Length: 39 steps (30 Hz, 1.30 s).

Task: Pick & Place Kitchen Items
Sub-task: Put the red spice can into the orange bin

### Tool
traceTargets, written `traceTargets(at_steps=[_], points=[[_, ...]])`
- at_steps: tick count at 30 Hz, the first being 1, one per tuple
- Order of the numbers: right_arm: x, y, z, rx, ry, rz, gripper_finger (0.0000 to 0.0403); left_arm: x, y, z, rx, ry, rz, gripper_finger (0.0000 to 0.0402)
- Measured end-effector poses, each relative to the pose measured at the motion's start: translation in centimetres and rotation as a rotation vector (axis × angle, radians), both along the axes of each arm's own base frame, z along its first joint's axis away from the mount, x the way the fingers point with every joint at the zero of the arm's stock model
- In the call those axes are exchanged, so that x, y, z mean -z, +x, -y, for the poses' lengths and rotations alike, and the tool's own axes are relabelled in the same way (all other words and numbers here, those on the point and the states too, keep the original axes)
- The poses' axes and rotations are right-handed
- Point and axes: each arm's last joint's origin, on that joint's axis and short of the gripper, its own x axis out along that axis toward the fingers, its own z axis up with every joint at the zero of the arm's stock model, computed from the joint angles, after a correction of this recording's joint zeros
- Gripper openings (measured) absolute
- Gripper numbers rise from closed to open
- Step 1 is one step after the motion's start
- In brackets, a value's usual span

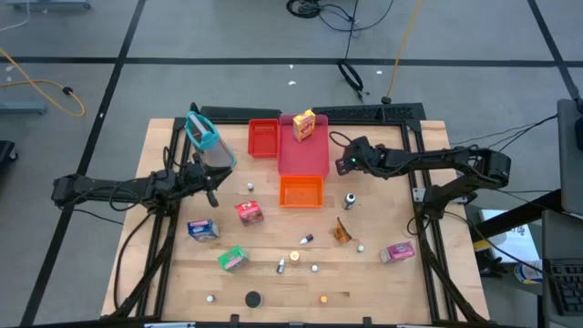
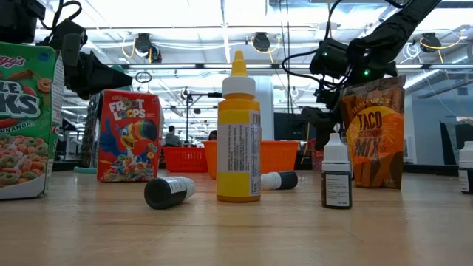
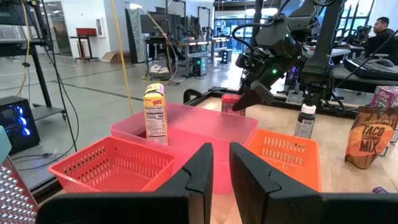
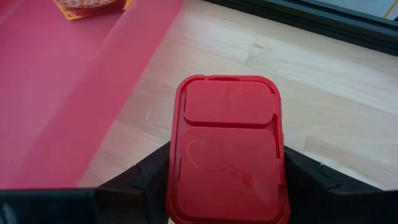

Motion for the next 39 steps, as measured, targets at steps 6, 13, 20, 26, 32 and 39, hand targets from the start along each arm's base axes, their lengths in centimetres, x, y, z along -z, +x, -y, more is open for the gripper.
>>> traceTargets(at_steps=[6,13,20,26,32,39], points=[[-1.1,-0.3,-0.1,-0.029,-0.028,0.023,0.0208,0.0,0.0,0.0,0.000,0.000,0.000,0.0051],[-4.5,-1.2,-1.0,-0.145,-0.055,0.161,0.0208,0.0,0.0,0.0,0.000,0.000,0.000,0.0051],[-6.8,-0.5,-3.3,-0.365,-0.070,0.322,0.0208,0.0,0.0,0.0,0.000,0.000,0.000,0.0051],[-7.5,0.7,-5.5,-0.509,-0.080,0.406,0.0208,0.0,0.0,0.0,-0.001,-0.001,0.001,0.0051],[-7.3,1.7,-7.0,-0.594,-0.094,0.431,0.0208,0.0,0.0,0.0,-0.001,-0.001,0.001,0.0051],[-6.5,3.2,-8.1,-0.691,-0.120,0.444,0.0210,0.0,0.0,0.0,-0.001,-0.001,0.001,0.0051]])
